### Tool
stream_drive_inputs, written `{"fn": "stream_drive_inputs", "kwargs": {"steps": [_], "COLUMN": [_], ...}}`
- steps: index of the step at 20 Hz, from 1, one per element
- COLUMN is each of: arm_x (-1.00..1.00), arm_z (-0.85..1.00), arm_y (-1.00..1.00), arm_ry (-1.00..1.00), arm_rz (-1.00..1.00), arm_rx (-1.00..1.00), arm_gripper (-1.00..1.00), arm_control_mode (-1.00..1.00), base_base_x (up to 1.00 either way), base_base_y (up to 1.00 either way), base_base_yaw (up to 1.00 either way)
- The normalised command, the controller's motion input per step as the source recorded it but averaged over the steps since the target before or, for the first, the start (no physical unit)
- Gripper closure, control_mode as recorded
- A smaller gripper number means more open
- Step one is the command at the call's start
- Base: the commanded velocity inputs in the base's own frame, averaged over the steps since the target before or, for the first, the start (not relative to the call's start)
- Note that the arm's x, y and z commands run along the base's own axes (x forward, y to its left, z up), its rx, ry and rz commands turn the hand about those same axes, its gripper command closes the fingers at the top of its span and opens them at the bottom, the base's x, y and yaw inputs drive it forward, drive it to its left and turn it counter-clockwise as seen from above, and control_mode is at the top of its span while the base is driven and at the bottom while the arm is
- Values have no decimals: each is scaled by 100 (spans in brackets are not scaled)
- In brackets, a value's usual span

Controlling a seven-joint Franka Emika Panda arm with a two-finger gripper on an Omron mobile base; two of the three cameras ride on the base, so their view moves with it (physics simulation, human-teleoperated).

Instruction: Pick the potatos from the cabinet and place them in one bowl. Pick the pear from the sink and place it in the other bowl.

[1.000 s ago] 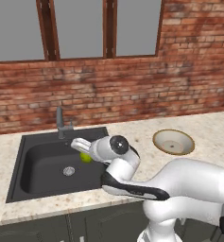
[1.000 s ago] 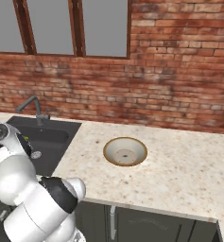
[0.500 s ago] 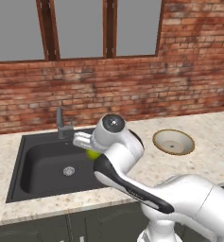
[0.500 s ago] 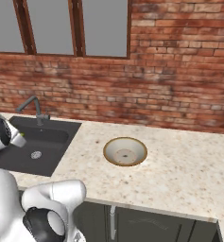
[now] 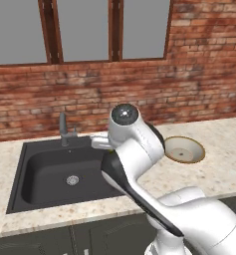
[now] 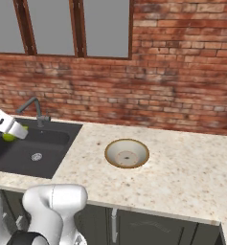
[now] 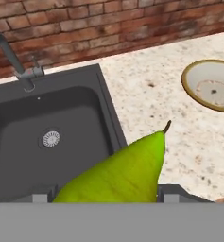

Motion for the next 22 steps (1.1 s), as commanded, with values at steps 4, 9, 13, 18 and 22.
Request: {"fn": "stream_drive_inputs", "kwargs": {"steps": [4, 9, 13, 18, 22], "arm_x": [22, 26, 22, 19, 21], "arm_z": [53, 20, -6, -14, -29], "arm_y": [-77, -97, -100, -100, -100], "arm_ry": [3, 2, 0, 0, 0], "arm_rz": [0, 0, 0, 0, 1], "arm_rx": [-16, -8, 0, 0, 0], "arm_gripper": [100, 100, 100, 100, 100], "arm_control_mode": [-100, -100, -100, -100, -100], "base_base_x": [0, 0, 0, 0, 0], "base_base_y": [0, 0, 0, 0, 0], "base_base_yaw": [0, 0, 0, 0, 0]}}
